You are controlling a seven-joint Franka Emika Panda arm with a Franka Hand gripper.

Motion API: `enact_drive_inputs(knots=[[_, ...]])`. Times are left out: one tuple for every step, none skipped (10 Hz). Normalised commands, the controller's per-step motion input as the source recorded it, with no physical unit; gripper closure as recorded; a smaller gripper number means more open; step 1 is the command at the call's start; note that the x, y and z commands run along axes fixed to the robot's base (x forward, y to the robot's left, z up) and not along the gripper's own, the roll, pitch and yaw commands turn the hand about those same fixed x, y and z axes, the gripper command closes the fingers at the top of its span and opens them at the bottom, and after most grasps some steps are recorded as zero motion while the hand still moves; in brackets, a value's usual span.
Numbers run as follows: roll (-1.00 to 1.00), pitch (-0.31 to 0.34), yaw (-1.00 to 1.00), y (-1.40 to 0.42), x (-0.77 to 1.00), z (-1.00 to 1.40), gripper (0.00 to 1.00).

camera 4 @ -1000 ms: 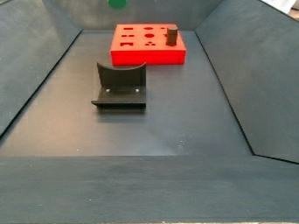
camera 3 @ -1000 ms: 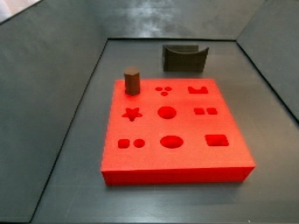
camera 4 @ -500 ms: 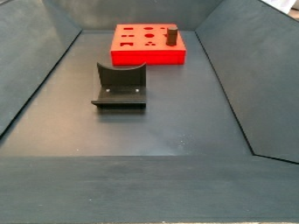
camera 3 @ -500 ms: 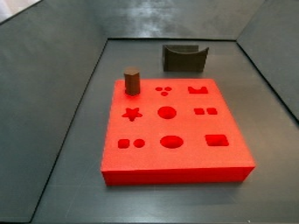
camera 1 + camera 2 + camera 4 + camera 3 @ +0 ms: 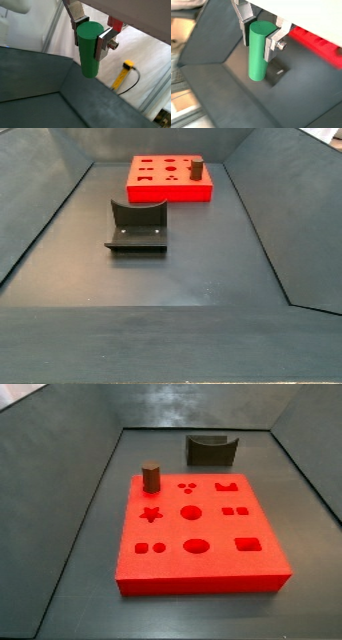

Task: Pick up the round object. Move up. Place the round object on the fixture. Regrasp the round object. Move to above the board. Insert the round object.
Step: Move to above the board, then insert the round object.

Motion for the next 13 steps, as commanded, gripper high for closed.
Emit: enact_drive_inputs(knots=[[-1.0, -0.118, -0.1, -1.0, -0.58, -0.19, 1.0], [-1.0, -0.126, -0.1, -1.0, -0.6, -0.19, 1.0], [-1.0, -0.128, -0.1, -1.0, -0.62, -0.19, 1.0], [-1.0, -0.128, -0.1, -1.0, -0.63, -0.19, 1.0], [-1.0, -0.128, -0.11, -1.0, -0.66, -0.19, 1.0], [-1.0, -0.132, -0.12, -0.66, -0.49, -0.13, 1.0], [-1.0, -0.127, -0.12, -0.39, -0.33, -0.08, 1.0], [-1.0, -0.126, -0.11, -0.17, -0.2, -0.04, 1.0], [-0.81, -0.098, -0.09, -0.08, -0.13, -0.03, 1.0], [-0.51, -0.07, -0.05, -0.04, -0.09, -0.02, 1.0], [-0.32, -0.053, -0.03, -0.01, -0.06, -0.01, 1.0], [0.0, -0.016, 0.0, 0.0, -0.06, 0.11, 1.0], [0.0, -0.01, 0.0, 0.0, 0.0, 0.0, 1.0]])
